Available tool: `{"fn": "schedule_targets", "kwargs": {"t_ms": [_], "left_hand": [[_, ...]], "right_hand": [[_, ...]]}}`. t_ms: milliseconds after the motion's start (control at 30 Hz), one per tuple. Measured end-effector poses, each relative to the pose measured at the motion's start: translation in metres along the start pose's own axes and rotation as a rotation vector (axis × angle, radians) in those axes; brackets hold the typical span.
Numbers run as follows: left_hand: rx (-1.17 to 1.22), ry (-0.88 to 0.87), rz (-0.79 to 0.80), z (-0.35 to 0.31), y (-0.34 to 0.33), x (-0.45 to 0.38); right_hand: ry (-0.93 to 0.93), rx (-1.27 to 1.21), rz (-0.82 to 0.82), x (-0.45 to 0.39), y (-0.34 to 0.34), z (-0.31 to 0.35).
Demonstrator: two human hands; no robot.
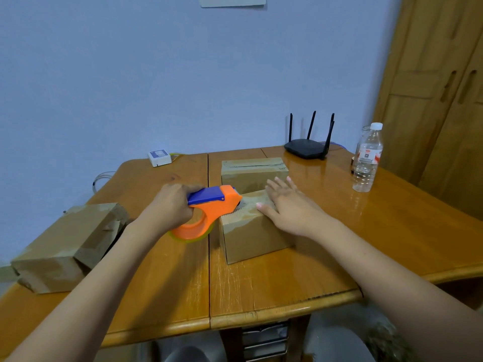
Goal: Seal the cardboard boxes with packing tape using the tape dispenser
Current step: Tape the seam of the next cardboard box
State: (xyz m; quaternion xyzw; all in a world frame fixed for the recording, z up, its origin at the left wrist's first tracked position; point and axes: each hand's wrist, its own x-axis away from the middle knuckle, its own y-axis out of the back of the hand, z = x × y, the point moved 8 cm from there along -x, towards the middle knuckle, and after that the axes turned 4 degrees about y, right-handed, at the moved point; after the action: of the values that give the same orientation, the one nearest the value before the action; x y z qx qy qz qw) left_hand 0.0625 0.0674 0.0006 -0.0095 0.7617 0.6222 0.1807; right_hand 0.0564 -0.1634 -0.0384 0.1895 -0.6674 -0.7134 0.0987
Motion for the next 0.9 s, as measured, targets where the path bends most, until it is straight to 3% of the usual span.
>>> {"fn": "schedule_targets", "kwargs": {"t_ms": [267,900], "left_hand": [[0.032,0.008,-0.020,0.003,-0.002,0.000],[0.107,-0.042,-0.064,0.012,-0.003,0.012]], "right_hand": [[0.129,-0.025,-0.015,0.004,-0.008,0.033],[0.126,-0.021,-0.027,0.003,-0.016,0.030]]}}
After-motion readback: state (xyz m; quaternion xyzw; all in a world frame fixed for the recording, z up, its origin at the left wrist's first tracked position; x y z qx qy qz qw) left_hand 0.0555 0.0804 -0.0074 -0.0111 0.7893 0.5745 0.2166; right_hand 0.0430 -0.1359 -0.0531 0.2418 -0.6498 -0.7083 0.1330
